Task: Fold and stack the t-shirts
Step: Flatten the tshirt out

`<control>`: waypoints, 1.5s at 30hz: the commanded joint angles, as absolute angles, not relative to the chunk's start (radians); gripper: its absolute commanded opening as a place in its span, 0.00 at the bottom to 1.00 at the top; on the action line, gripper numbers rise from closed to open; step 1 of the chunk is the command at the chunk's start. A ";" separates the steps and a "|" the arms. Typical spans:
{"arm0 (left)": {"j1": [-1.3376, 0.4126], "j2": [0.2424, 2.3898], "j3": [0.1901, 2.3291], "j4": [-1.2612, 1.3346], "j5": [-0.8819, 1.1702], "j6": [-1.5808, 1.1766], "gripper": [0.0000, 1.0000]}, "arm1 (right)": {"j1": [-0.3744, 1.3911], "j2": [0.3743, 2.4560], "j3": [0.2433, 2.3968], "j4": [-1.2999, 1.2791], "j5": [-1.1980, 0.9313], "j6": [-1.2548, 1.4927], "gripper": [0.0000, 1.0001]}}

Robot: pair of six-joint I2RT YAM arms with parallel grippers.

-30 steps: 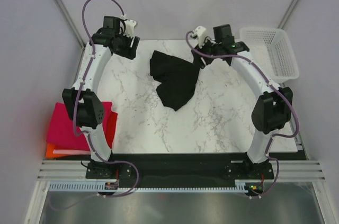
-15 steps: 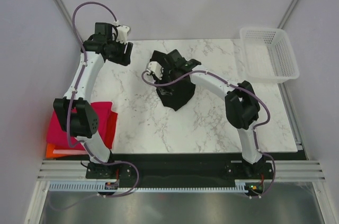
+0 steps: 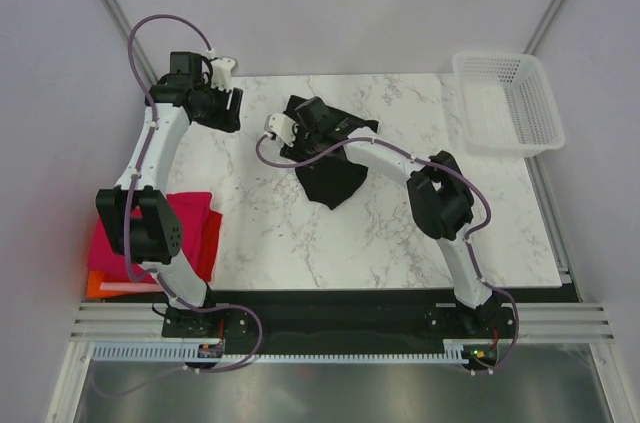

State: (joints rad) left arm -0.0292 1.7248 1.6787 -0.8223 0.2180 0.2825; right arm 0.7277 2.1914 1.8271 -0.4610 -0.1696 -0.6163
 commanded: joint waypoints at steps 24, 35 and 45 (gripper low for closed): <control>-0.023 1.667 1.646 -0.790 0.261 0.224 0.69 | 0.664 2.440 2.246 -0.325 -0.040 -0.591 0.00; -0.028 1.721 1.696 -0.698 0.268 0.244 0.69 | 0.658 2.019 2.221 -0.060 0.061 -0.693 0.00; -0.081 1.779 1.764 -0.695 0.324 0.270 0.68 | 0.586 1.846 2.068 -0.041 0.236 -0.742 0.00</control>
